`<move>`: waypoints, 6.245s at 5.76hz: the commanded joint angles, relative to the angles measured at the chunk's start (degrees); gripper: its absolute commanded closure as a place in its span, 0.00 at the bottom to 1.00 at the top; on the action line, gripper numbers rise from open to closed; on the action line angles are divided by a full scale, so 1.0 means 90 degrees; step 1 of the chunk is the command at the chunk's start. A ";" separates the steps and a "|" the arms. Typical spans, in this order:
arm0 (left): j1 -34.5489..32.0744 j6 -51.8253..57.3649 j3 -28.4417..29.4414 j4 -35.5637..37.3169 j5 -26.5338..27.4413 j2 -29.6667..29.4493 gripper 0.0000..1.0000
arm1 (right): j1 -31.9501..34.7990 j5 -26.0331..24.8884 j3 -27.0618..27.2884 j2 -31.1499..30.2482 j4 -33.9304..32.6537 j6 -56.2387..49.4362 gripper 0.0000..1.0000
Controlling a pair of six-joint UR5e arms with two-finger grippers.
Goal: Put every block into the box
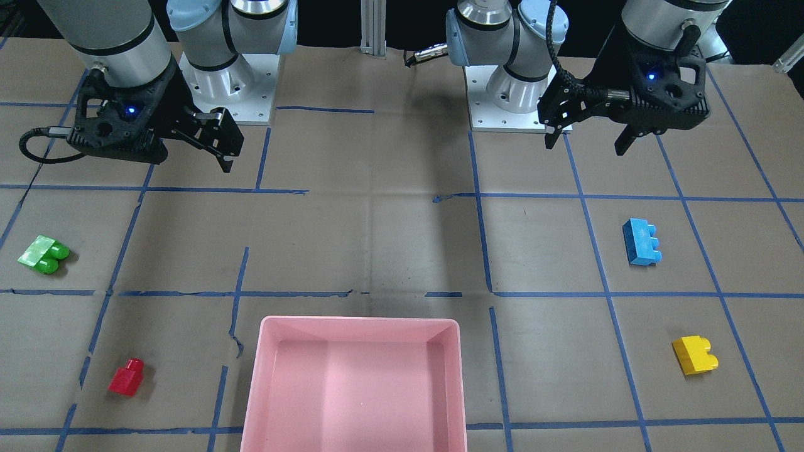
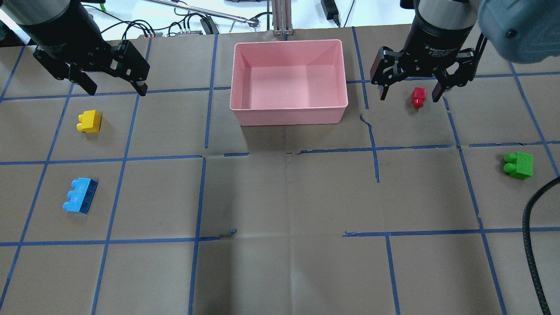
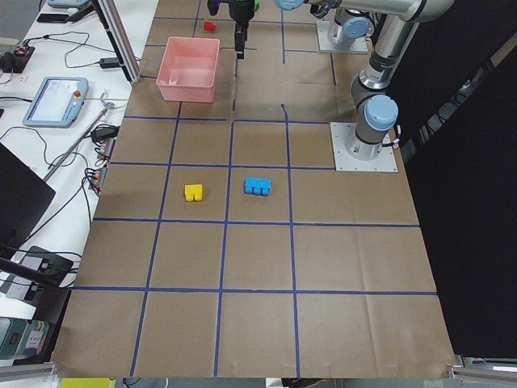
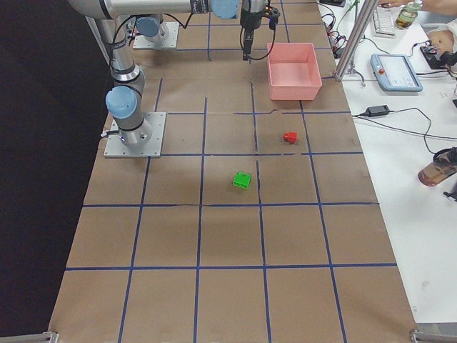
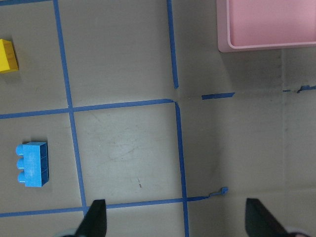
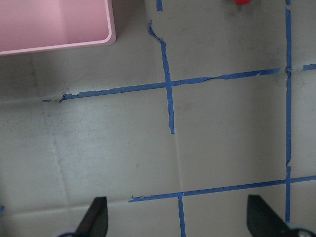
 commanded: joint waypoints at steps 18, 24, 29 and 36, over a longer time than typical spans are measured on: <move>0.3200 0.4307 -0.1995 0.2316 -0.0049 -0.0594 0.01 | -0.4024 -0.0478 0.0690 0.1805 -0.2076 -0.1601 0.01; 0.3895 0.5098 -0.3608 0.4482 -0.0030 -0.1522 0.01 | -0.4297 -0.0869 0.1631 0.2742 -0.3153 -0.1640 0.01; 0.3994 0.5128 -0.4000 0.5215 0.0096 -0.1904 0.01 | -0.4297 -0.0889 0.1621 0.2764 -0.3125 -0.1885 0.57; 0.3655 0.5001 -0.3583 0.4671 0.0195 -0.1740 1.00 | -0.2252 -0.0401 -0.1032 0.2070 -0.1308 -0.1681 0.61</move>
